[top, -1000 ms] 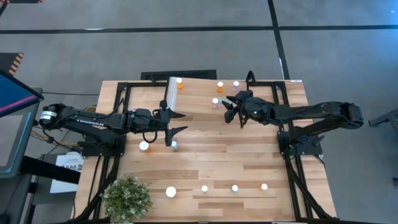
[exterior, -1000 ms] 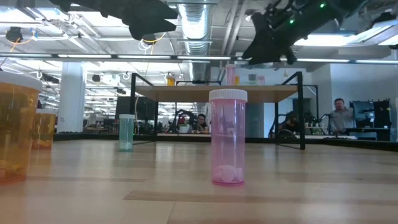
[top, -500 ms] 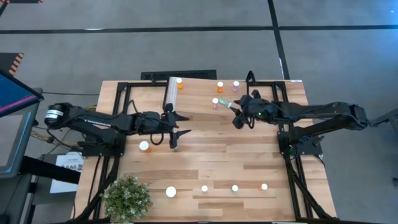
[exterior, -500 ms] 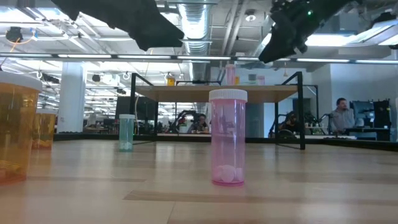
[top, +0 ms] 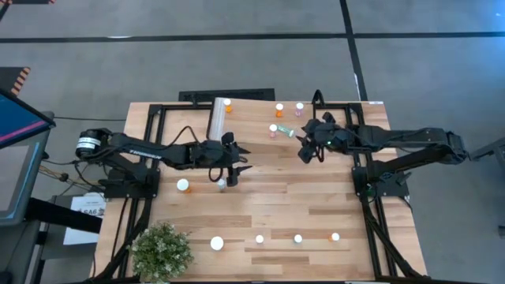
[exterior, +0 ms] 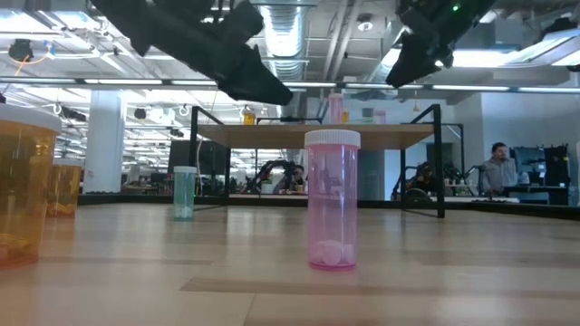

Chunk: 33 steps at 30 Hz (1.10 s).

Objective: Pick and place medicine bottles onto shelf by color
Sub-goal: Adjust the blue small pill bottle on the shelf

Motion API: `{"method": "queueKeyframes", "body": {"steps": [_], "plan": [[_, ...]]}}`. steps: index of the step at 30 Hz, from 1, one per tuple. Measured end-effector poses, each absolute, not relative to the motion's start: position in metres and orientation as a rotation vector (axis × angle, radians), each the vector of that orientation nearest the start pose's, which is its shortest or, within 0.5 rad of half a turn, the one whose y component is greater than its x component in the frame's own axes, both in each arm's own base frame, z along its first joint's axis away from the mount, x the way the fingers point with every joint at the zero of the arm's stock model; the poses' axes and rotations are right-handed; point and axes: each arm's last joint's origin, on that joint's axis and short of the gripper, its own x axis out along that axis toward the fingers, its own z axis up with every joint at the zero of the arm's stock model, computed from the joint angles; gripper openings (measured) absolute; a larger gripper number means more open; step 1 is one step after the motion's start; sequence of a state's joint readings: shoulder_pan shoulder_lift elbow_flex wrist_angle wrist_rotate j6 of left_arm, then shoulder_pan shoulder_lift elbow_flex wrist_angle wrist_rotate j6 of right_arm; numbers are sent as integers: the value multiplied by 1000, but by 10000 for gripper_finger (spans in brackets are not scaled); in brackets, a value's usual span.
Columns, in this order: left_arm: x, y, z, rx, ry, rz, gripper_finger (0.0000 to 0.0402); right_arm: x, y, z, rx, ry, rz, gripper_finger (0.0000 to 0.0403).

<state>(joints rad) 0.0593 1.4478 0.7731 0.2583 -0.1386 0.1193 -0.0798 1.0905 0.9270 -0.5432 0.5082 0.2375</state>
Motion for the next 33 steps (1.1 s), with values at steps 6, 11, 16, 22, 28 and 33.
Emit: {"method": "queueKeyframes", "body": {"steps": [6,11,16,22,28,33], "plan": [[305,31,217,100,433,205,229,232,-31,283,37,692,-655,198],[305,31,218,95,434,202,229,242,-36,270,-16,747,-700,206],[305,31,217,89,434,181,229,243,-47,269,-13,746,-731,217],[305,30,219,92,416,178,229,239,-57,270,-64,780,-712,222],[306,28,220,97,404,167,229,235,-58,276,-89,776,-636,220],[306,27,221,94,391,149,229,235,-52,277,-147,790,-589,219]]}}
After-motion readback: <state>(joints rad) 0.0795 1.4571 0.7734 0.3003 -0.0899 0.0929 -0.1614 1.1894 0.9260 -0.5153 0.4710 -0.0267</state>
